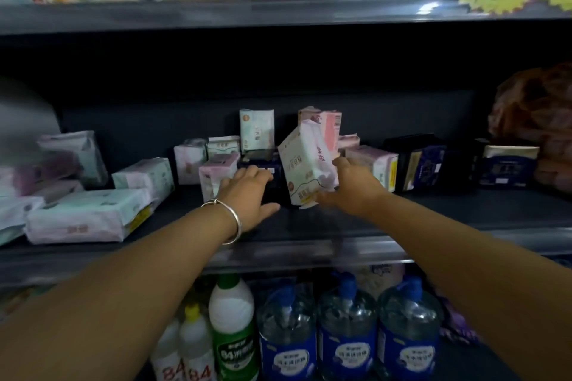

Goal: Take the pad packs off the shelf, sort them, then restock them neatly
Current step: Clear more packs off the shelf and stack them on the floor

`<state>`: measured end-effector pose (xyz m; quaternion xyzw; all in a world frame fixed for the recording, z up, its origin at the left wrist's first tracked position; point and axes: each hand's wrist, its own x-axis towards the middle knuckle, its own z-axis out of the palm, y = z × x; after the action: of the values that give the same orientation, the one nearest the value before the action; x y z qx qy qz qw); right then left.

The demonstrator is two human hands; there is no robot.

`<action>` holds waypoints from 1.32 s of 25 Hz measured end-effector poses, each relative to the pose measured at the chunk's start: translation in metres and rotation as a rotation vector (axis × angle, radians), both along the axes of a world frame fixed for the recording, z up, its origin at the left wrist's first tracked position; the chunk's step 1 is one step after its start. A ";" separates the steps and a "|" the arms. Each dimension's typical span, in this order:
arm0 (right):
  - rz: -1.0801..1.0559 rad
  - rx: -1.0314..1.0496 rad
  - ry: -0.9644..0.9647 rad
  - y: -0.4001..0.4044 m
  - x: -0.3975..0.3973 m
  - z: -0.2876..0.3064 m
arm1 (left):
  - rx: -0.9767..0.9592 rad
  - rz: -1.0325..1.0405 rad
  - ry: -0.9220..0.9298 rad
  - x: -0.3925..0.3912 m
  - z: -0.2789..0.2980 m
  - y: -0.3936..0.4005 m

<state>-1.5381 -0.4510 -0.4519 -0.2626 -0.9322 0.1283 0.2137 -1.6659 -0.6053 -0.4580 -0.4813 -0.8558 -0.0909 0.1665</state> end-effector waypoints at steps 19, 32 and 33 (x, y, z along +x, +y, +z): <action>-0.049 -0.382 0.228 0.052 -0.092 0.005 | 0.119 0.453 -0.019 -0.123 -0.001 0.049; -0.069 -0.063 0.376 0.032 -0.098 0.003 | 0.174 0.531 -0.300 -0.142 -0.006 0.035; -0.064 -0.057 0.376 0.028 -0.097 0.005 | 0.175 0.526 -0.306 -0.141 -0.004 0.030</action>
<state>-1.6350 -0.4228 -0.4464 -0.2694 -0.8629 0.1945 0.3807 -1.8072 -0.5749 -0.4620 -0.2078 -0.9550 -0.1894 0.0943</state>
